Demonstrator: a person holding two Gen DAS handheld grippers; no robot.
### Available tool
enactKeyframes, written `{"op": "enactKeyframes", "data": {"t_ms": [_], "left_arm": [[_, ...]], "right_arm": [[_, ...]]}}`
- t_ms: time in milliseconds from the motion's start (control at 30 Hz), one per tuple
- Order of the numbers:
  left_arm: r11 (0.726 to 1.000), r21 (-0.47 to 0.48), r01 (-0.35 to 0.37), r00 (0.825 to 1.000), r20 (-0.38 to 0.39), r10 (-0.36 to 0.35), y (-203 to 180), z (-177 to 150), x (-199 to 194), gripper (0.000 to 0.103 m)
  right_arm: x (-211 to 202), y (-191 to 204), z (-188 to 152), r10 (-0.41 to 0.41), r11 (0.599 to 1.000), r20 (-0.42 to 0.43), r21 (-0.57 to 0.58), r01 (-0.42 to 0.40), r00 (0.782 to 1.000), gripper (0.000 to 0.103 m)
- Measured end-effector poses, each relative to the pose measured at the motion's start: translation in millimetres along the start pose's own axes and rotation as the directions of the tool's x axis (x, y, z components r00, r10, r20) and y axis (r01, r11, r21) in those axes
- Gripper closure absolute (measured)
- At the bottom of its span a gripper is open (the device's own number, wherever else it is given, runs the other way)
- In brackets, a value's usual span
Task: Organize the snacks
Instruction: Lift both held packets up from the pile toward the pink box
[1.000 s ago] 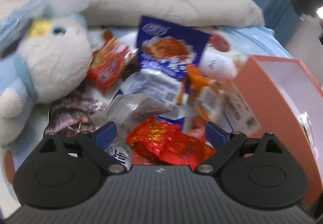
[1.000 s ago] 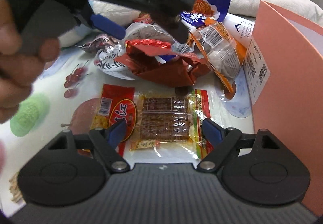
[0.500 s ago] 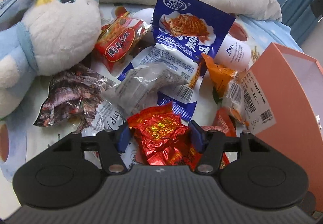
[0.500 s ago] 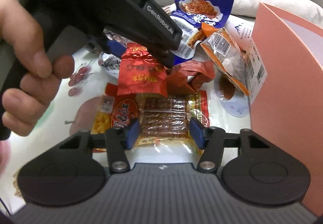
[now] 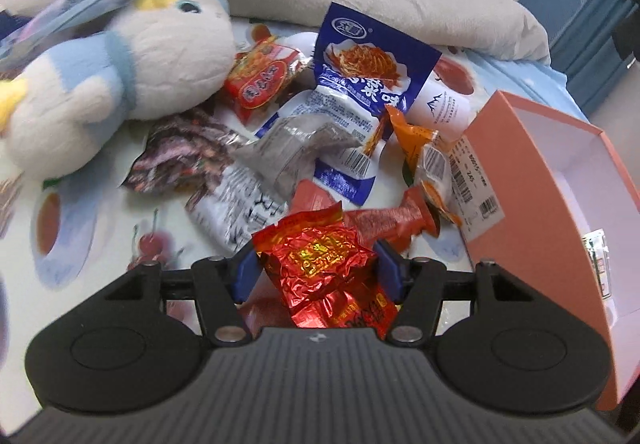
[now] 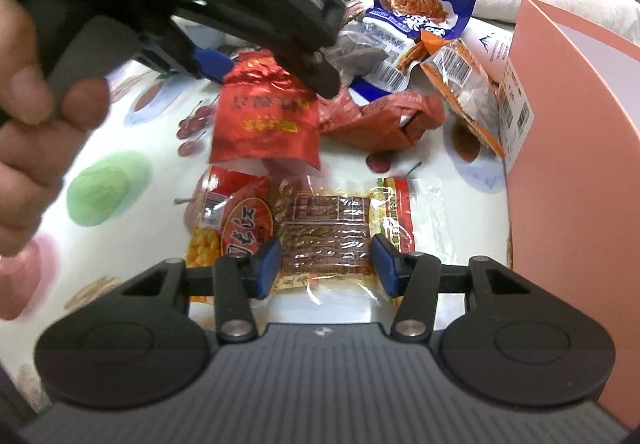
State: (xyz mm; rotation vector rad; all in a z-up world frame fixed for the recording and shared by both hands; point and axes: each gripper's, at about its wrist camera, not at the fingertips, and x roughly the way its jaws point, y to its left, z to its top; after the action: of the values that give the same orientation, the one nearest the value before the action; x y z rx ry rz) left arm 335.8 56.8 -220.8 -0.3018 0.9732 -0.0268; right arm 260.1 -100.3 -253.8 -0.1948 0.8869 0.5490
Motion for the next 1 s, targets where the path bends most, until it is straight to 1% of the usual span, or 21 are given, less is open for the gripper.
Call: {"op": "enactKeyframes", "data": {"t_ms": [100,333,500,633,733,833,933,1000], "left_arm": [[1.000,-0.012,-0.005,1.000,0.015,0.005,2,-11,-17,0.038],[0.998,-0.049,-0.039,0.998,0.051,0.041,17,-38,-56,0.038],[0.994,-0.071,-0.078,0.995,0.063,0.082,28,-53,-81,0.038],[0.991,-0.105,-0.086,0.993,0.069,0.094,36,-61,-101,0.038],[0.989,-0.106,-0.100,0.989,0.095,0.110,35,-60,-120,0.038],[0.988,-0.125,-0.089,0.988,0.114,0.103,36,-53,-138,0.038],[0.990,-0.097,-0.104,0.981,0.153,0.118,27,-41,-157,0.038],[0.991,-0.093,-0.093,0.979,0.172,0.108,22,-34,-169,0.038]], "right_arm": [[-8,-1,-6,0.008,1.000,-0.005,0.021,-0.008,1.000,0.051],[-30,2,-19,-0.008,0.999,0.001,0.042,0.008,1.000,0.051],[-47,7,-18,-0.017,0.999,0.019,0.045,0.016,1.000,0.052],[-63,8,-13,-0.010,0.998,0.043,0.059,0.008,0.999,0.052],[-78,10,-6,-0.012,0.998,0.070,0.062,0.008,0.998,0.052],[-93,10,3,-0.012,0.998,0.096,0.060,0.007,0.995,0.052],[-111,8,14,-0.026,0.998,0.130,0.059,0.019,0.991,0.052],[-123,5,21,-0.039,0.997,0.153,0.066,0.029,0.988,0.052]]}}
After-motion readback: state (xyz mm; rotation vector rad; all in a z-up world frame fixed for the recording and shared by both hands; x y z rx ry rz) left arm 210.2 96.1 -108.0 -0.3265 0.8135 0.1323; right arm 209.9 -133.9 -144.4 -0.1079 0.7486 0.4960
